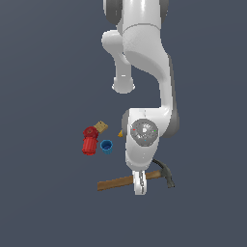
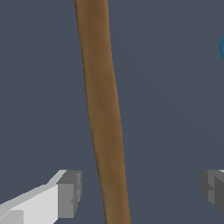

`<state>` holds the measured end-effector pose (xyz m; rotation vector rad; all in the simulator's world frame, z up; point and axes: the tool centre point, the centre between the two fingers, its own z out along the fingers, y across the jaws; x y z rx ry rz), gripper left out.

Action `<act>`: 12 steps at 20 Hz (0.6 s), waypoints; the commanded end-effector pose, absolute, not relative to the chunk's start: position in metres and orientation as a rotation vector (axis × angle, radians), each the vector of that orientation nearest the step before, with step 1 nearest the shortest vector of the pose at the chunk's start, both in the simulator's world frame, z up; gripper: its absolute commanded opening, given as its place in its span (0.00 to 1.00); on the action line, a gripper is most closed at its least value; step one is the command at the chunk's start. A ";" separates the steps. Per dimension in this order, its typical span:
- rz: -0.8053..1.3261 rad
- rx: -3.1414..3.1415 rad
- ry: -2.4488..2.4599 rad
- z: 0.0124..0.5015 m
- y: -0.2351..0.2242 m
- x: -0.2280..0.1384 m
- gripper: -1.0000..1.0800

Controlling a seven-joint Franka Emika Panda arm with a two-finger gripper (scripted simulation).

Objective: Pick up a designated object from a clutter of objects.

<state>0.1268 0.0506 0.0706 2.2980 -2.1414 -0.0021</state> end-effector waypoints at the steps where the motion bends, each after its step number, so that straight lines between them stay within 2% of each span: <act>1: 0.000 2.281 -2.160 0.068 0.051 0.128 0.96; 12: -0.001 2.278 -2.163 0.049 0.052 0.127 0.96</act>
